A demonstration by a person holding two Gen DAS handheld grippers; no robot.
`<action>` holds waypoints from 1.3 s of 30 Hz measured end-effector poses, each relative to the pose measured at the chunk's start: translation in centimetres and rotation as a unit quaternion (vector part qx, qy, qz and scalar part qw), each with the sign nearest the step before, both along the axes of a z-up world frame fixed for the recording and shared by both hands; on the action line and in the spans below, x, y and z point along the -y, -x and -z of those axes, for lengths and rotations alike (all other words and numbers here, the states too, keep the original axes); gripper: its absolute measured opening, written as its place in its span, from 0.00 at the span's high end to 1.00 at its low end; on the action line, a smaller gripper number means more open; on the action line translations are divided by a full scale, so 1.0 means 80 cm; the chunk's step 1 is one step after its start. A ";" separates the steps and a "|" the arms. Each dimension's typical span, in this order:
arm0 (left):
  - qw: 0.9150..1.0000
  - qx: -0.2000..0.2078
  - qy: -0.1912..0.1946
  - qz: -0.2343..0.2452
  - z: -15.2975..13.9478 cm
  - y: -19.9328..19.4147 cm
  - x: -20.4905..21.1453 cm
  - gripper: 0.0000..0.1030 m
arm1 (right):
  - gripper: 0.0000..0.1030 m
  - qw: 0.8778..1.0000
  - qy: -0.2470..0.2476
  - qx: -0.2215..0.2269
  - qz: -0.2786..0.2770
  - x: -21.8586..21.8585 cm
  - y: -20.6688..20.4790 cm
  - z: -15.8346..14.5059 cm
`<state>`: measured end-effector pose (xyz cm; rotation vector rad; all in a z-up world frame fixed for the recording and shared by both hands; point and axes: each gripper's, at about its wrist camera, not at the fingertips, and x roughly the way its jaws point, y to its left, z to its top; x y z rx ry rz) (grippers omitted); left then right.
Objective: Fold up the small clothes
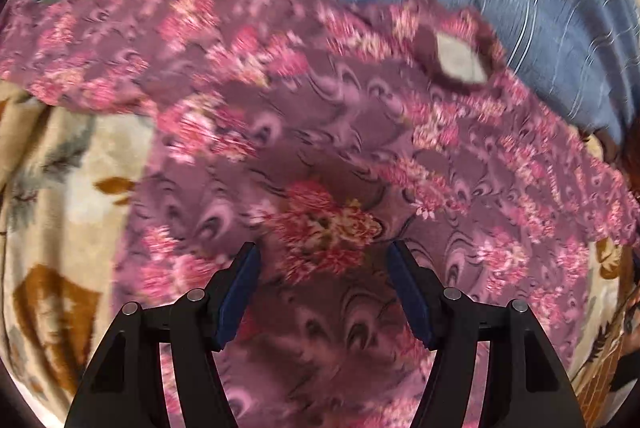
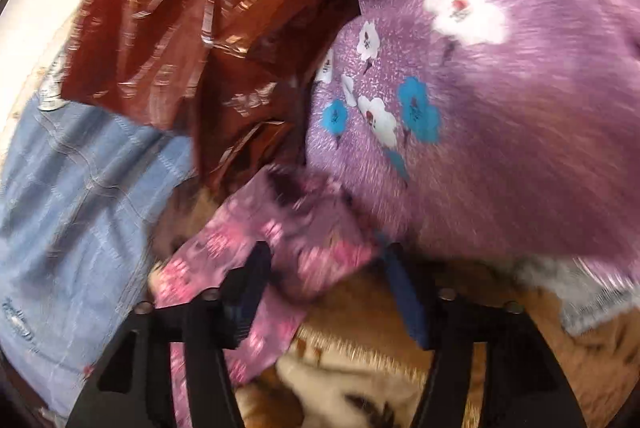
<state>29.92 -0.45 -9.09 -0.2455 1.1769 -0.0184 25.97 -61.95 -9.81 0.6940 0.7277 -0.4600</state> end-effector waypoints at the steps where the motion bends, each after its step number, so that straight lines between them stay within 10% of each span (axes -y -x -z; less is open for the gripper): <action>1: 1.000 0.002 -0.010 0.000 0.005 -0.004 0.005 0.36 | 0.38 1.000 -0.002 -0.002 -0.003 0.002 -0.007 0.004; 6: 0.999 0.024 -0.024 0.011 0.009 -0.020 0.018 0.35 | 0.91 0.999 0.026 0.019 -0.009 -0.016 -0.017 0.006; 14: 0.997 0.081 -0.001 0.008 0.011 -0.007 0.007 0.35 | 0.92 0.992 0.105 0.030 -0.056 -0.085 0.000 -0.052; 22: 0.992 0.117 0.026 0.025 -0.014 0.009 -0.002 0.35 | 0.92 0.970 0.122 0.053 -0.203 -0.284 -0.036 -0.084; 39: 0.984 0.164 0.017 -0.061 -0.056 0.057 -0.119 0.35 | 0.91 0.896 0.048 0.035 -0.440 -0.681 -0.063 -0.020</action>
